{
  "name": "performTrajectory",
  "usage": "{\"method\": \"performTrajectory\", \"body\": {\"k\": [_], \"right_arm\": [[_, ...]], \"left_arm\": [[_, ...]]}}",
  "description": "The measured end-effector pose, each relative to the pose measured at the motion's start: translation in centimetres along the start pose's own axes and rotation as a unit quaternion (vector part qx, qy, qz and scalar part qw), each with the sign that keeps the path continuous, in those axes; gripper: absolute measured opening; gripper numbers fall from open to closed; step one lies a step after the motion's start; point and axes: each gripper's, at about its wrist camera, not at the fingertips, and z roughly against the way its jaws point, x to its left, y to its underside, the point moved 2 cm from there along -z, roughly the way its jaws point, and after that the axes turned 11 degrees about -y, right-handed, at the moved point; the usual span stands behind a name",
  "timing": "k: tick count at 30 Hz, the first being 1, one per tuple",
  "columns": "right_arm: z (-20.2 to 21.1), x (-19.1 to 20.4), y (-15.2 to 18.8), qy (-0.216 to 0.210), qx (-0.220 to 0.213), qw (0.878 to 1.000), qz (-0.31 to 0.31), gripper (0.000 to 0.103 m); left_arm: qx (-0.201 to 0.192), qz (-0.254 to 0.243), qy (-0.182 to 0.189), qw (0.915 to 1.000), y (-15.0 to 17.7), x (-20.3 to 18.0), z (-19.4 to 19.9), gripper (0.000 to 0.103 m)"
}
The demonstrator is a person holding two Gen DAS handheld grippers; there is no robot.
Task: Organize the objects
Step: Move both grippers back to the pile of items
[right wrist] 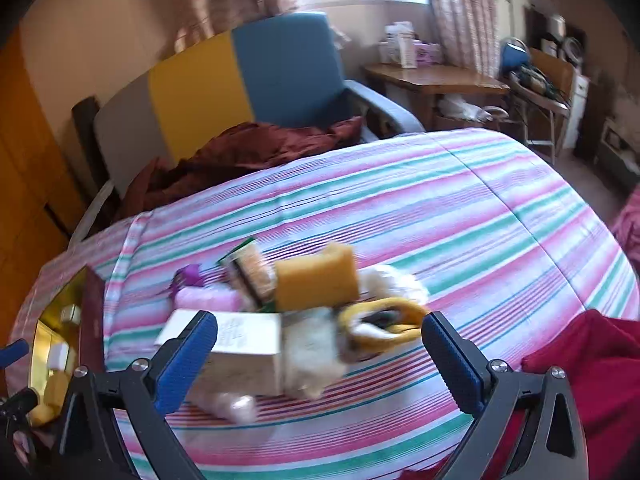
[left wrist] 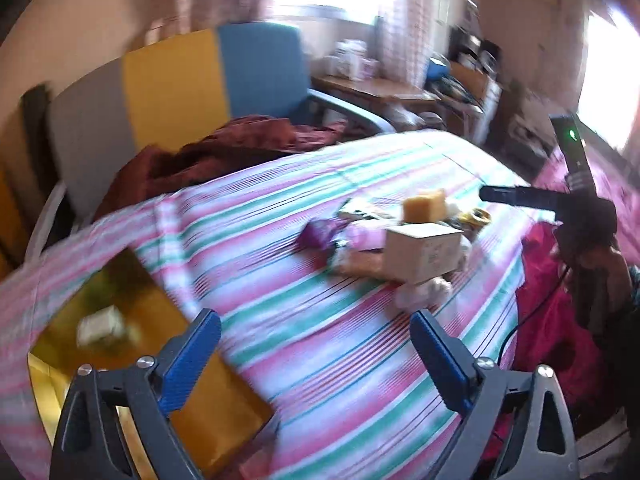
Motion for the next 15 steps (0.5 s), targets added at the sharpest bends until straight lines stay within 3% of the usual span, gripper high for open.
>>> {"method": "performTrajectory", "body": {"k": [6,12,15], "right_arm": [[-0.4,-3.0,0.2,-0.013,0.0,0.999,-0.05,0.103],[0.0,-4.1,-0.1,-0.036,-0.004,0.996,-0.08,0.103],[0.1,-4.4,-0.1,-0.04,-0.003,0.995,-0.089,0.103]], "left_arm": [[0.009,-0.101,0.05,0.9936,-4.1,-5.8,-3.1,0.093],[0.037,-0.203,0.097,0.9736,-6.5,-11.1,-6.8,0.092],[0.061,-0.247,0.123,0.9592,-7.0,-13.0,-8.8,0.092]]}}
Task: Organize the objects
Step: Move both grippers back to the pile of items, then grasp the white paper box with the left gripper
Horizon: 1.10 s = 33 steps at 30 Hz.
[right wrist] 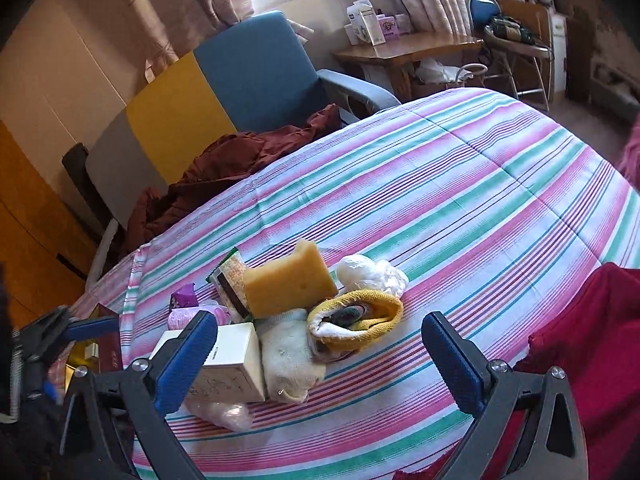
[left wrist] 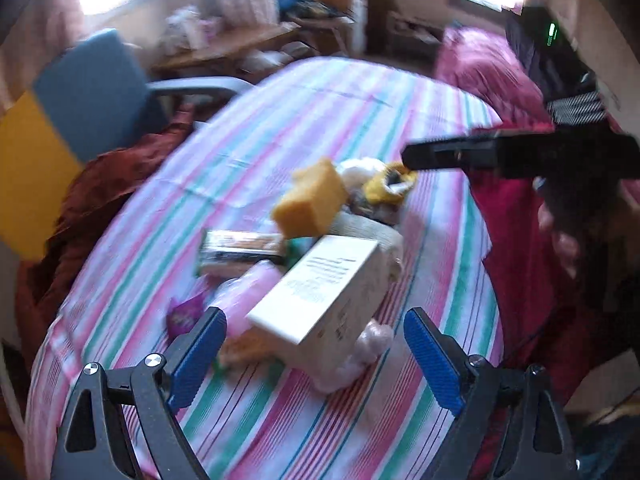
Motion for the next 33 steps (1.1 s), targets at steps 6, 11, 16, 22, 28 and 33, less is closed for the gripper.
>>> {"method": "performTrajectory", "body": {"k": [6,11,16,22,28,33], "right_arm": [[0.0,-0.5,-0.2,-0.007,0.003,1.0,-0.015,0.103],[-0.2,-0.5,-0.2,-0.012,0.009,1.0,-0.018,0.103],[-0.3,-0.7,-0.2,-0.01,0.013,1.0,-0.022,0.103],[-0.2,-1.1,-0.2,-0.011,0.014,0.999,-0.031,0.103],[-0.2,-0.9,-0.2,-0.008,0.014,0.999,-0.029,0.103],[-0.1,-0.6,-0.1,-0.009,0.011,1.0,-0.02,0.103]], "left_arm": [[0.028,-0.06,0.032,0.9973,-1.6,-1.0,-2.9,0.091],[0.043,-0.105,0.049,0.9923,-2.6,-1.7,-4.4,0.091],[0.075,-0.111,0.077,0.9879,-2.9,-2.2,-6.3,0.088],[0.06,-0.076,0.079,0.9922,-1.4,-2.5,-5.7,0.061],[-0.009,-0.004,0.067,0.9977,0.7,-1.6,-1.2,0.053],[-0.055,0.113,0.016,0.992,4.1,0.8,2.3,0.053]]}}
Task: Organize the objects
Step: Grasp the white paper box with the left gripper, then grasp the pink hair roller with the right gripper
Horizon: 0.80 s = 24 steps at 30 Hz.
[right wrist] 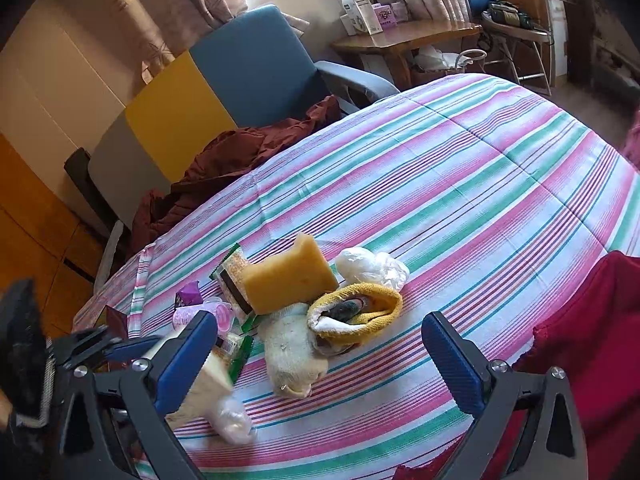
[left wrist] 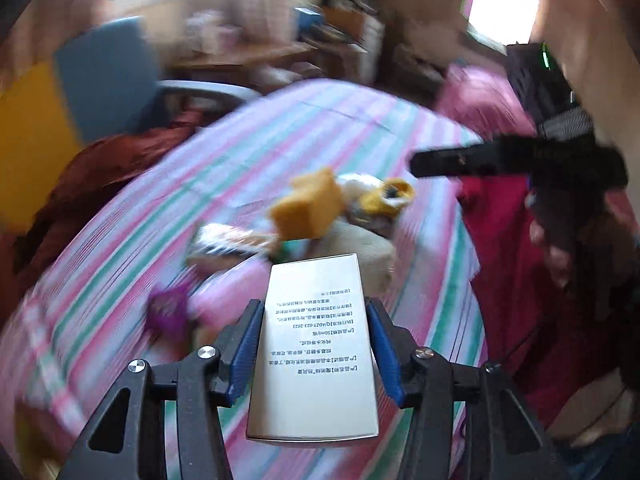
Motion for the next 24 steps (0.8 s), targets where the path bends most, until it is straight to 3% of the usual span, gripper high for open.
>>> {"method": "performTrajectory", "body": {"k": [4,8,12,16,24], "right_arm": [[-0.2,0.8,0.2,-0.009,-0.001,1.0,0.016,0.103],[-0.7,2.5,0.7,-0.029,0.004,0.998,0.055,0.103],[-1.5,4.0,1.6,-0.04,0.016,0.995,0.088,0.103],[-2.5,5.1,2.6,-0.048,0.034,0.994,0.095,0.103],[-6.4,9.5,3.6,-0.056,0.078,0.989,0.112,0.103]], "left_arm": [[-0.001,0.082,-0.069,0.9942,3.8,1.5,1.3,0.053],[0.003,0.084,-0.129,0.9881,7.0,0.8,0.9,0.053],[0.015,0.088,-0.152,0.9843,9.7,0.5,-1.1,0.052],[0.042,0.128,-0.121,0.9835,11.0,1.2,-3.0,0.051],[0.03,0.151,-0.09,0.984,11.8,1.8,-2.6,0.052]]}}
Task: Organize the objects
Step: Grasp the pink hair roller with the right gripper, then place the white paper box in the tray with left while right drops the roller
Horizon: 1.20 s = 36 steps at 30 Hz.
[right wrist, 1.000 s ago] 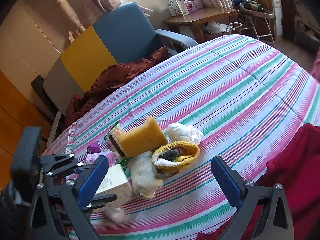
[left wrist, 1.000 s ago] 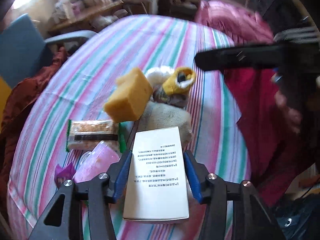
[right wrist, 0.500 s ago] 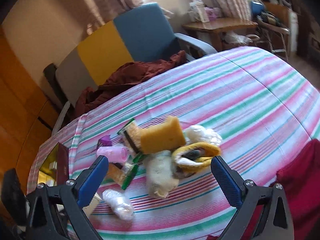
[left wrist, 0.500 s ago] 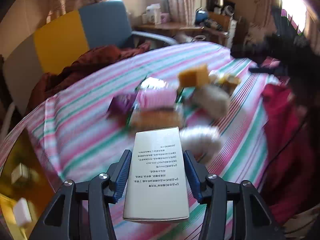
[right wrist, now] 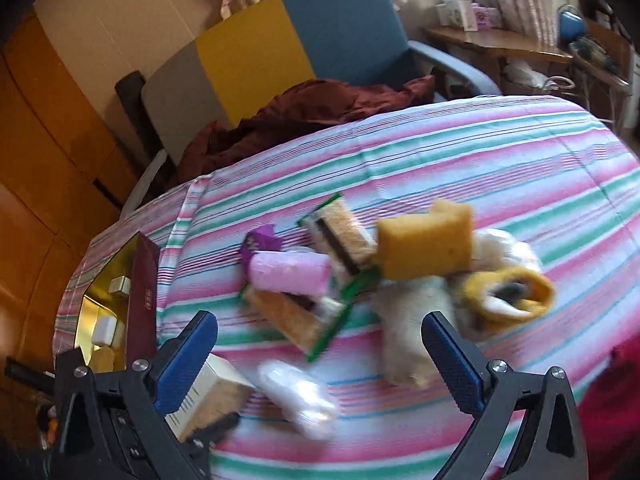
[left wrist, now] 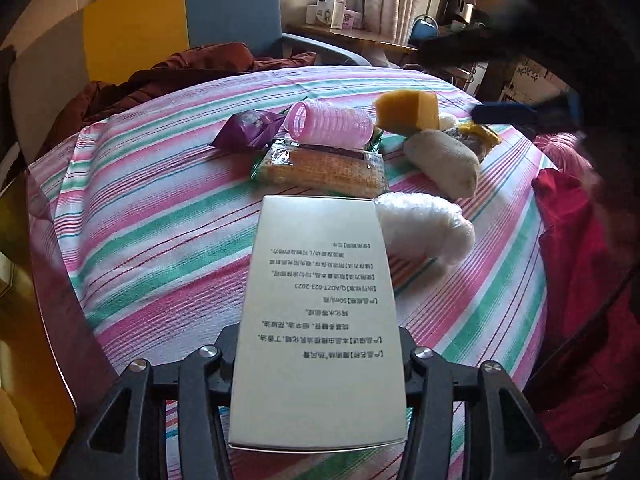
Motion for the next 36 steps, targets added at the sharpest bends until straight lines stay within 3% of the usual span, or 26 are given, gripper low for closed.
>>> {"method": "performTrajectory", "body": {"k": [9,10,11,12,17,23,30,36], "right_arm": [[-8.6,2.2,-2.2,0.032,0.056,0.998,0.015,0.103],[-9.1,2.1,-2.4,0.036,0.06,0.997,0.016,0.098],[-9.5,2.0,-2.4,0.041,0.062,0.997,0.018,0.076],[-9.8,1.9,-2.5,0.043,0.062,0.997,0.017,0.063],[-8.6,2.5,-1.9,0.041,0.061,0.997,0.033,0.063],[-4.3,3.2,-1.8,0.014,0.02,0.999,0.028,0.063],[-1.7,7.4,-0.7,-0.034,0.002,0.998,0.058,0.063],[-2.8,12.9,0.7,-0.087,0.024,0.991,0.096,0.063]], "left_arm": [[-0.005,0.015,0.01,0.9998,0.5,0.7,0.3,0.052],[-0.006,0.019,0.014,0.9997,0.5,0.7,0.3,0.052],[-0.007,0.02,0.015,0.9996,0.5,0.8,0.3,0.051],[-0.007,0.02,0.015,0.9997,0.5,0.8,0.4,0.051],[-0.011,0.039,0.02,0.999,0.4,1.4,1.5,0.051],[-0.065,0.055,0.02,0.9961,-0.8,2.1,6.6,0.051],[-0.091,0.112,-0.028,0.9891,-0.5,6.4,11.0,0.051],[-0.088,0.195,-0.07,0.9743,1.4,12.6,12.6,0.051]]}}
